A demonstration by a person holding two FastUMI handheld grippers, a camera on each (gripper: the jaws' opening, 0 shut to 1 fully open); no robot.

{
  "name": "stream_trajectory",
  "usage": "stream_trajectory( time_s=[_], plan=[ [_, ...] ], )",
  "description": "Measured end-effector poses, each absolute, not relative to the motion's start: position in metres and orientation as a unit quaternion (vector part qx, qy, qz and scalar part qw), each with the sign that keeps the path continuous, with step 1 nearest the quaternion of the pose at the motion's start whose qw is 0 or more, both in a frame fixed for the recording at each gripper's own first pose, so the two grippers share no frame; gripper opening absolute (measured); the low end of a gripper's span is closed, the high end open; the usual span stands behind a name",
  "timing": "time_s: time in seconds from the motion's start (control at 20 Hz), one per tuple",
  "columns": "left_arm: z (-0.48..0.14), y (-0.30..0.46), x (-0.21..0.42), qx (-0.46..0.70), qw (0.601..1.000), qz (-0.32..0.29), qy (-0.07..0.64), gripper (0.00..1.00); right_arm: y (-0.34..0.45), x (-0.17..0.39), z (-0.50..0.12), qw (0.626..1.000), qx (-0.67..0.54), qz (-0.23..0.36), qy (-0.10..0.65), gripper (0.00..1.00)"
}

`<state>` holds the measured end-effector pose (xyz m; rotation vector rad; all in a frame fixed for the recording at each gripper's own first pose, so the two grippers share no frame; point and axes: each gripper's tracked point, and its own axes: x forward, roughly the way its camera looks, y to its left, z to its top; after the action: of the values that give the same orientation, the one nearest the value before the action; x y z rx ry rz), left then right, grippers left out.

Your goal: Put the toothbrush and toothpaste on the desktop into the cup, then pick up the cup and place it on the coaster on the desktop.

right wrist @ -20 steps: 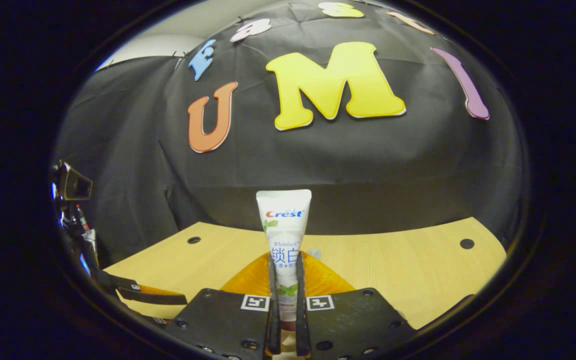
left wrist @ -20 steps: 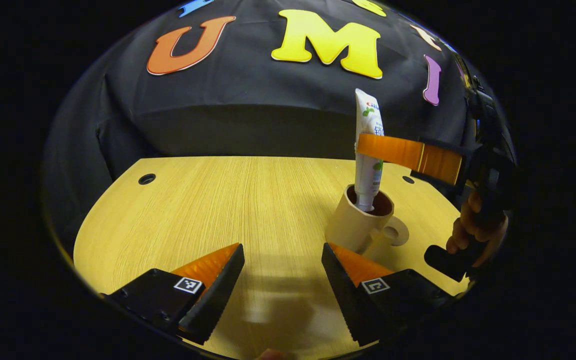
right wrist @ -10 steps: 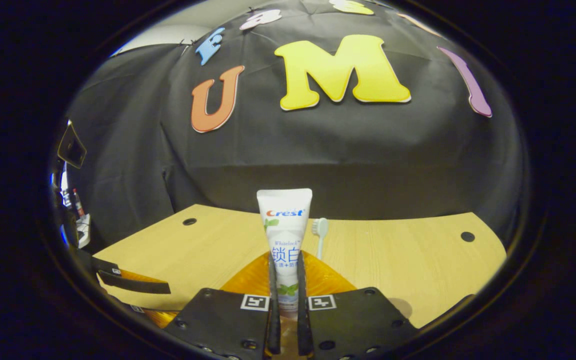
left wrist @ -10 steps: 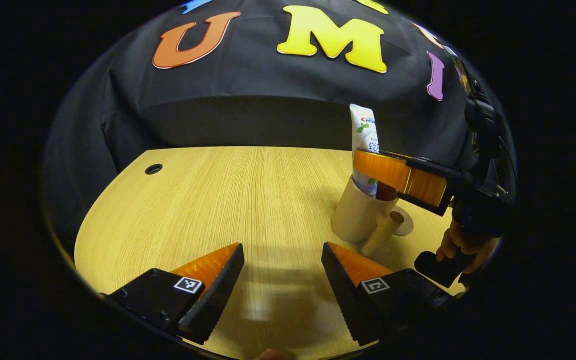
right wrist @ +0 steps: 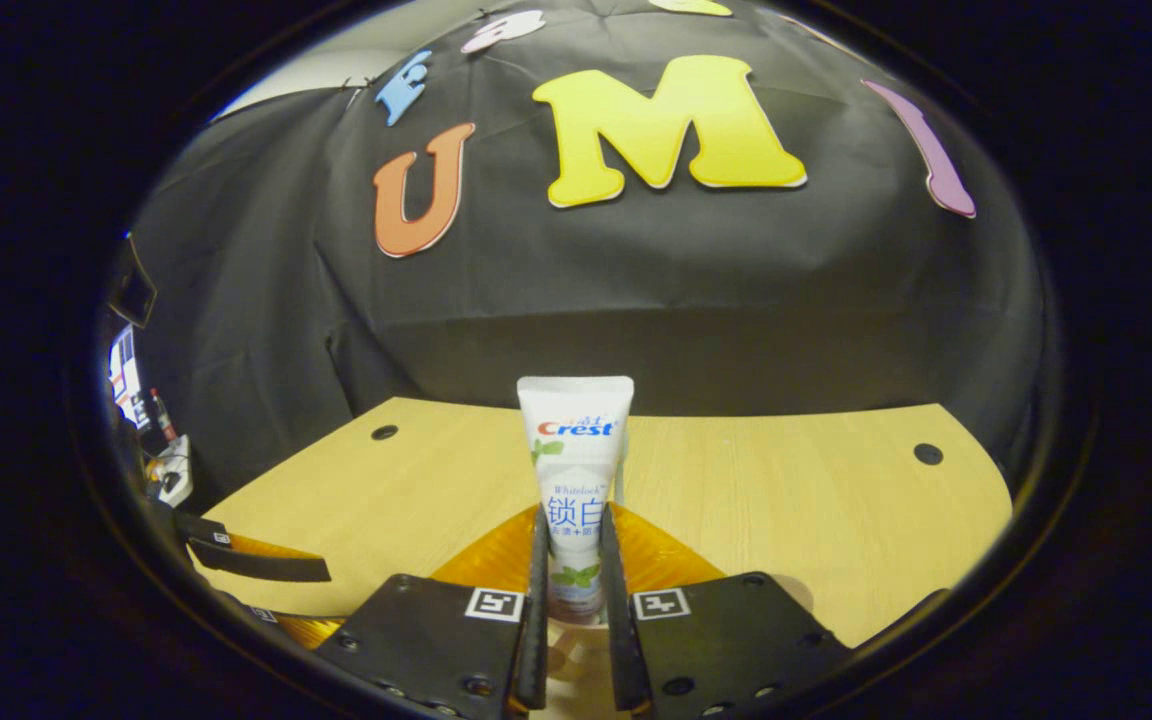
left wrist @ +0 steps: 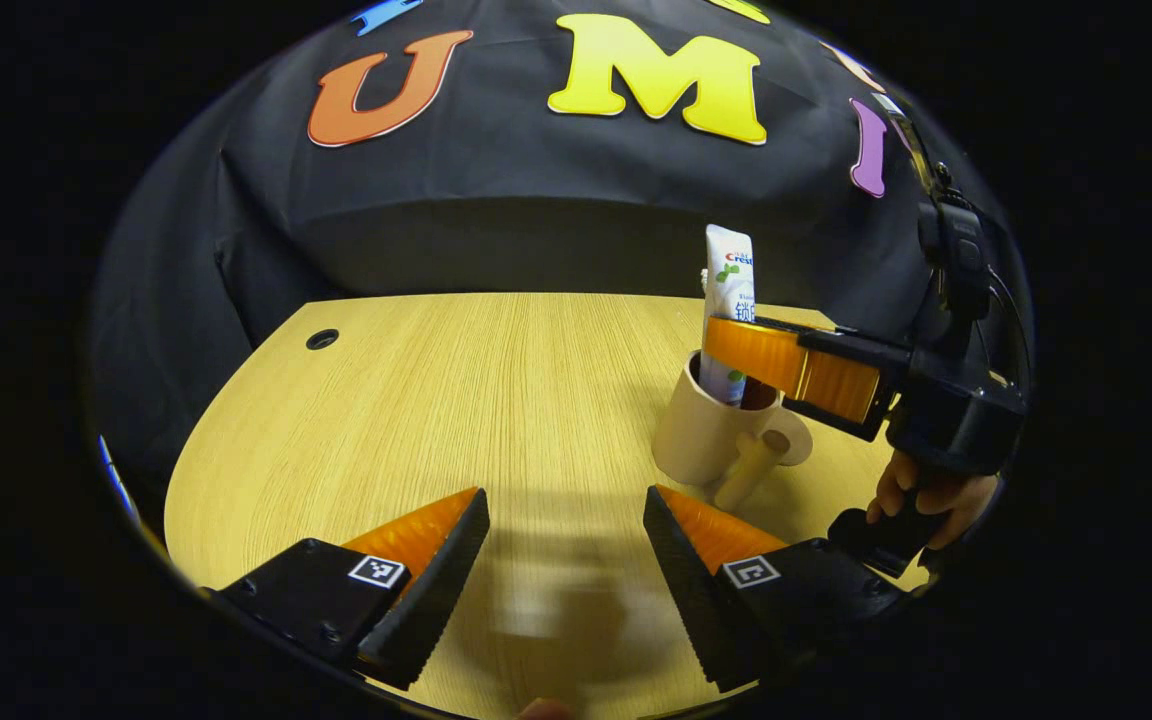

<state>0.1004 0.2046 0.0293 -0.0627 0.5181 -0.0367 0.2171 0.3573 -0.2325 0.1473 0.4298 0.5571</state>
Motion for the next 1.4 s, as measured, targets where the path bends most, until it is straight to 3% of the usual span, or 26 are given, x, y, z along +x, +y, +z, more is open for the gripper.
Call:
stream_trajectory(
  time_s=[0.25, 0.3, 0.45, 0.5, 0.6, 0.65, 0.7, 0.75, 0.95, 1.4],
  plan=[
    [0.038, 0.195, 0.09, -0.028, 0.965, -0.016, 0.26, 0.99, 0.339, 0.209, -0.229, 0.929, 0.076, 0.269, 0.241, 0.3],
    [0.04, 0.193, 0.088, -0.028, 0.965, -0.016, 0.261, 0.99, 0.334, 0.209, -0.226, 0.929, 0.078, 0.267, 0.245, 0.26],
    [0.05, 0.184, 0.088, -0.029, 0.965, -0.02, 0.261, 1.0, 0.32, 0.208, -0.21, 0.927, 0.095, 0.26, 0.252, 0.33],
    [0.055, 0.18, 0.088, -0.031, 0.964, -0.023, 0.261, 0.99, 0.313, 0.207, -0.204, 0.928, 0.099, 0.256, 0.251, 0.28],
    [0.062, 0.172, 0.089, -0.029, 0.964, -0.03, 0.264, 0.99, 0.297, 0.206, -0.19, 0.932, 0.098, 0.247, 0.247, 0.42],
    [0.064, 0.169, 0.09, -0.027, 0.963, -0.034, 0.266, 0.99, 0.289, 0.205, -0.184, 0.933, 0.099, 0.242, 0.246, 0.55],
    [0.068, 0.164, 0.091, -0.024, 0.962, -0.038, 0.268, 0.99, 0.281, 0.204, -0.179, 0.935, 0.099, 0.237, 0.243, 0.63],
    [0.07, 0.162, 0.094, -0.021, 0.962, -0.04, 0.27, 0.99, 0.271, 0.203, -0.173, 0.938, 0.098, 0.232, 0.239, 0.81],
    [0.073, 0.139, 0.103, -0.047, 0.955, -0.06, 0.287, 0.98, 0.23, 0.2, -0.153, 0.944, 0.103, 0.212, 0.232, 0.93],
    [0.057, 0.099, 0.139, -0.074, 0.923, -0.07, 0.371, 0.98, 0.145, 0.193, -0.135, 0.958, 0.089, 0.165, 0.216, 0.96]
  ],
)
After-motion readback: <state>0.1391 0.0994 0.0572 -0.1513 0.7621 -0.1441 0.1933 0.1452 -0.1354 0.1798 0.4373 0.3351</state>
